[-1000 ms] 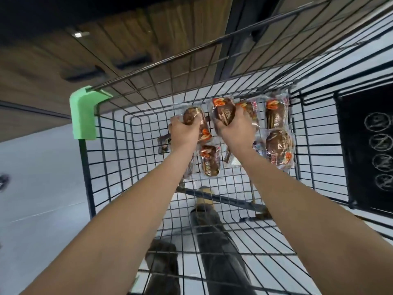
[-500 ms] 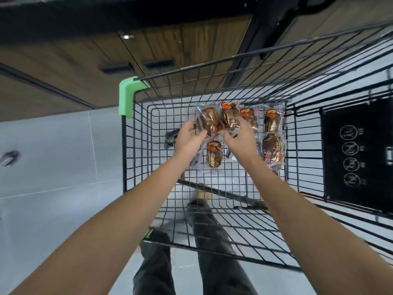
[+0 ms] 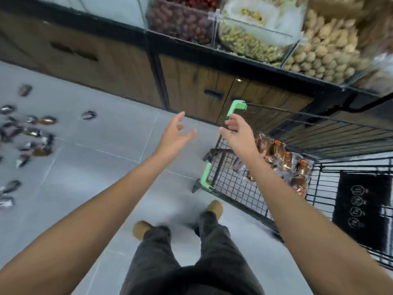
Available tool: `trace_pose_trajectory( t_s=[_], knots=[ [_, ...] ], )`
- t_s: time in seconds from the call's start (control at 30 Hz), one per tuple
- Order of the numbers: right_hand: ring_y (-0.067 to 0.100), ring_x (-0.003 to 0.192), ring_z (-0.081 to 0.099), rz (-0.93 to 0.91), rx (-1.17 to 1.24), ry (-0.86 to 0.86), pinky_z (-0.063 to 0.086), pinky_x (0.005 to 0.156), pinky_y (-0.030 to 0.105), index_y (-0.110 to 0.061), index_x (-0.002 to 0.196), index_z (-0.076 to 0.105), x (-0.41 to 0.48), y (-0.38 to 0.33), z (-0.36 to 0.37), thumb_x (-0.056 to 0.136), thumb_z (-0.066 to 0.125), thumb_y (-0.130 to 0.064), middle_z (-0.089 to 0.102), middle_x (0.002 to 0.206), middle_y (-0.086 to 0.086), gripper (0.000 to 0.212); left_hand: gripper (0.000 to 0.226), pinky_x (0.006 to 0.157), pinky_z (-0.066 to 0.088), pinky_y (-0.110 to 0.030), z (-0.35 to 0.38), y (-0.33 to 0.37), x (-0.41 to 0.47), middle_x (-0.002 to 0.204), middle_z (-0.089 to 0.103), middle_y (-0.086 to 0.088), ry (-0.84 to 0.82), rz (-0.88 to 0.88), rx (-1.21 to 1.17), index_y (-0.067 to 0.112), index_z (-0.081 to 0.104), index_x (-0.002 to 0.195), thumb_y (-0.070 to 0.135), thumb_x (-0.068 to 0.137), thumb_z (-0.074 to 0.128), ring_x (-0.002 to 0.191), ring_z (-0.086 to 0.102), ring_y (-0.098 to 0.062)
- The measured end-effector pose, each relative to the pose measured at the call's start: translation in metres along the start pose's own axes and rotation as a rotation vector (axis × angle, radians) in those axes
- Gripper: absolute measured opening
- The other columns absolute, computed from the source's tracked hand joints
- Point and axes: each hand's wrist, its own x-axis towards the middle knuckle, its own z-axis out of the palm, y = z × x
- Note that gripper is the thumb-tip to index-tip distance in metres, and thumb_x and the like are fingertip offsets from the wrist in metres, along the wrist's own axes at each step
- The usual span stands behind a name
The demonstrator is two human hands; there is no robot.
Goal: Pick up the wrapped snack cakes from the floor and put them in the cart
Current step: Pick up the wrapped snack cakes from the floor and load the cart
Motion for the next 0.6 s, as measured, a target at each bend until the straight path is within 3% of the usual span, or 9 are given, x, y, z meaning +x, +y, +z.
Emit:
trace_pose_trajectory(
  t_s=[0.2,0.37,0.6],
  knots=[
    [0.011,0.102,0.056,-0.23,-0.02,-0.142,0.041,0.083,0.02,-0.016,0.132,0.048,-0.028,-0.134,0.116,0.089,0.065,-0.026,0.06,0.114,-0.001,0.048,0.06,0.098,0.041,-0.03,-0.175,-0.024,-0.043,0.142,0.043,0.002,0.259,0.001,-0.067,0.02,0.037,0.141,0.02,0.087,0.064,0.122,0.045,-0.014],
    [0.01,0.097,0.057,-0.339,-0.031,-0.301,0.044,0.084,0.021,-0.015,0.13,0.051,-0.067,-0.218,0.236,0.088,0.066,-0.024,0.059,0.107,-0.003,0.046,0.06,0.092,0.038,-0.025,-0.29,-0.069,-0.088,0.14,0.045,0.001,0.415,-0.019,-0.095,0.018,0.039,0.139,0.024,0.086,0.064,0.119,0.048,-0.016],
    [0.012,0.088,0.057,-0.476,-0.09,-0.518,0.043,0.084,0.019,-0.004,0.124,0.055,-0.126,-0.296,0.389,0.085,0.067,-0.015,0.062,0.095,0.005,0.043,0.059,0.099,0.039,-0.03,-0.419,-0.14,-0.157,0.139,0.047,-0.01,0.659,-0.112,-0.223,0.009,0.042,0.138,0.014,0.085,0.066,0.121,0.05,-0.025]
  ],
)
